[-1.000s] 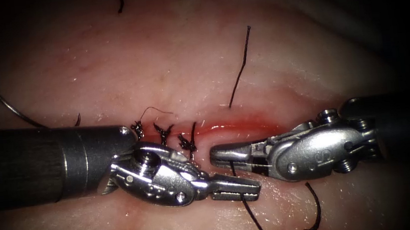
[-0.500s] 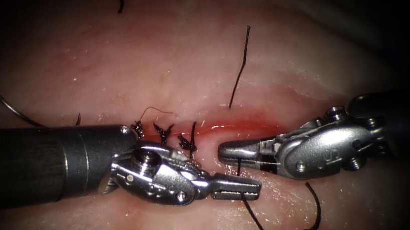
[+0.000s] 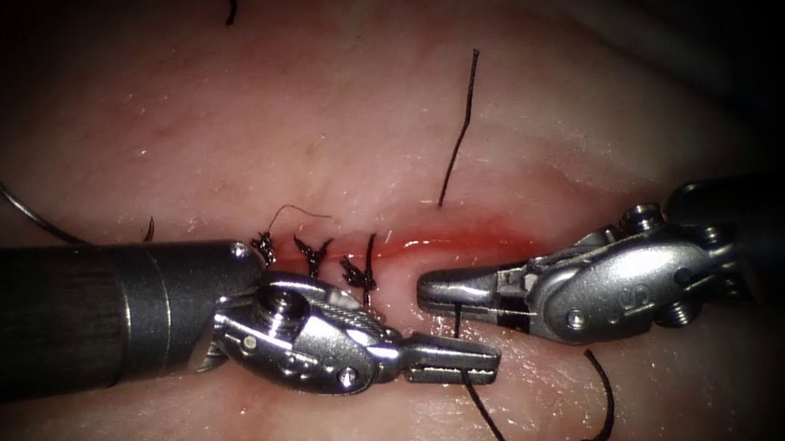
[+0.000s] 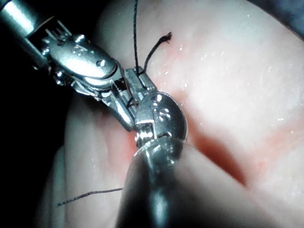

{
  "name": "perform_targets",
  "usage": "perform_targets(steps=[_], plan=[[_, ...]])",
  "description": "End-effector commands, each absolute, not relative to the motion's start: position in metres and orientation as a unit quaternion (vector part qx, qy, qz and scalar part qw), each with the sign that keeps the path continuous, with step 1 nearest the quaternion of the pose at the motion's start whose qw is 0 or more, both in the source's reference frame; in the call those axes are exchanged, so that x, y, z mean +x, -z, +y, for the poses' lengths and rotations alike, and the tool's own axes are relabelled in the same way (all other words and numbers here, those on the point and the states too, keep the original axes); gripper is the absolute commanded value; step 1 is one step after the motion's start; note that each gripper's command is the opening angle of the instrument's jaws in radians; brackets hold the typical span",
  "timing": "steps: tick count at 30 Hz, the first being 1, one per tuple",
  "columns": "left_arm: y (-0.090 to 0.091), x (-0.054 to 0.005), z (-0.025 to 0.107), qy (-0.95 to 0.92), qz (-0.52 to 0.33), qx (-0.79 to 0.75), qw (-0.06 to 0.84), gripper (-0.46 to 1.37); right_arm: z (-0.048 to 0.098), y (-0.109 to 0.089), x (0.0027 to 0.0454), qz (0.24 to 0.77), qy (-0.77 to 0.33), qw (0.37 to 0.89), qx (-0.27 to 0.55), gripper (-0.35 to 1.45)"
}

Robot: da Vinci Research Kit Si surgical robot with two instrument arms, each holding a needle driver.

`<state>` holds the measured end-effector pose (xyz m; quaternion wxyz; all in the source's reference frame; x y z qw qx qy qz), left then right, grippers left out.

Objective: Wound Closure
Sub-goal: Use the right gripper to regrasp more suture with the left

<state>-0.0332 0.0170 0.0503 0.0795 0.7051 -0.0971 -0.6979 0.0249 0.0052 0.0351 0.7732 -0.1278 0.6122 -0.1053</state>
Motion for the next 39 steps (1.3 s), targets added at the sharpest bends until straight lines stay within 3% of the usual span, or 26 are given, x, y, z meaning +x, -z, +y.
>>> perform_targets(steps=[1, 39], plan=[[-0.0503, -0.0331, 0.0169, 0.698, -0.095, 0.705, 0.081, -0.35, 0.0052, -0.0351, 0.0249, 0.613, 0.103, 0.773, -0.130, -0.35], [-0.0502, -0.0331, 0.0167, 0.698, -0.097, 0.705, 0.084, -0.35, 0.0056, -0.0343, 0.0249, 0.615, 0.099, 0.771, -0.131, -0.35]])
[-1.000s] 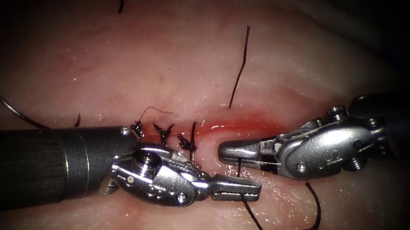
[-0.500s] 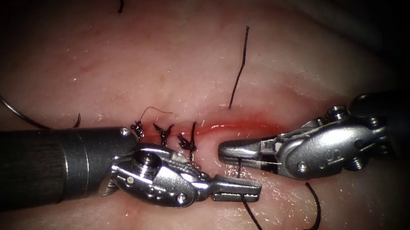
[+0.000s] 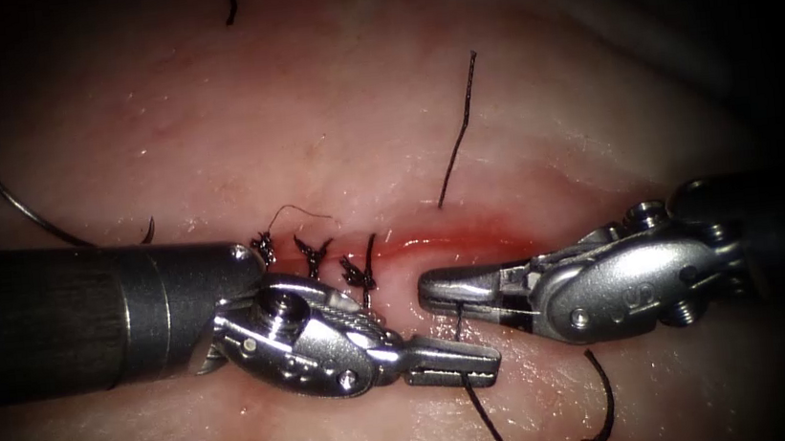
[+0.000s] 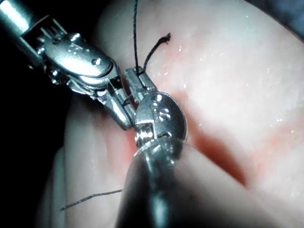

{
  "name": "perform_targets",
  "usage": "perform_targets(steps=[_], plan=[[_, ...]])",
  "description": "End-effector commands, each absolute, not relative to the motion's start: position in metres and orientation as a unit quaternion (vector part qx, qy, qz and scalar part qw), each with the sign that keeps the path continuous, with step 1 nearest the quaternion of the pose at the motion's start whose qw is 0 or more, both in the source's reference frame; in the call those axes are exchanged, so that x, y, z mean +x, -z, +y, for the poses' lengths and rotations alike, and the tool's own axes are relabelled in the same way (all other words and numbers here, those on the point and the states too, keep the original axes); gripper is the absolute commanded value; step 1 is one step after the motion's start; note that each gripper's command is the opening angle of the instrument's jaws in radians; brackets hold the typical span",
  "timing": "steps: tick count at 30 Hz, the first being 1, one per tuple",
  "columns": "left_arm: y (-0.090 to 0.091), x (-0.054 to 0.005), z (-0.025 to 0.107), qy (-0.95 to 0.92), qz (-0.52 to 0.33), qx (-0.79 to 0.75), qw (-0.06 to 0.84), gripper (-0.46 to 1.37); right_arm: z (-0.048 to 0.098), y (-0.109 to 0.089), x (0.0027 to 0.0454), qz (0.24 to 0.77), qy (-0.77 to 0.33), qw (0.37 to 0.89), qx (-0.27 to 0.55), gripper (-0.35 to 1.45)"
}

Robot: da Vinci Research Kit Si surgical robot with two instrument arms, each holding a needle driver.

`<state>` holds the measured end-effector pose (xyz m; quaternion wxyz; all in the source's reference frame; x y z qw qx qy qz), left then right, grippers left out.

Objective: Wound Closure
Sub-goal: Use the right gripper to regrasp more suture with the left

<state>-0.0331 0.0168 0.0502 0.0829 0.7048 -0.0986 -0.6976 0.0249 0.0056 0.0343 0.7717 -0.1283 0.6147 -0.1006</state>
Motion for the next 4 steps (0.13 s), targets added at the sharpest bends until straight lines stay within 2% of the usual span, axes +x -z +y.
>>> perform_targets(steps=[1, 4], plan=[[-0.0502, -0.0331, 0.0167, 0.698, -0.097, 0.705, 0.084, -0.35, 0.0056, -0.0343, 0.0249, 0.615, 0.099, 0.771, -0.130, -0.35], [-0.0501, -0.0331, 0.0167, 0.698, -0.097, 0.705, 0.084, -0.35, 0.0056, -0.0342, 0.0250, 0.615, 0.099, 0.771, -0.131, -0.35]])
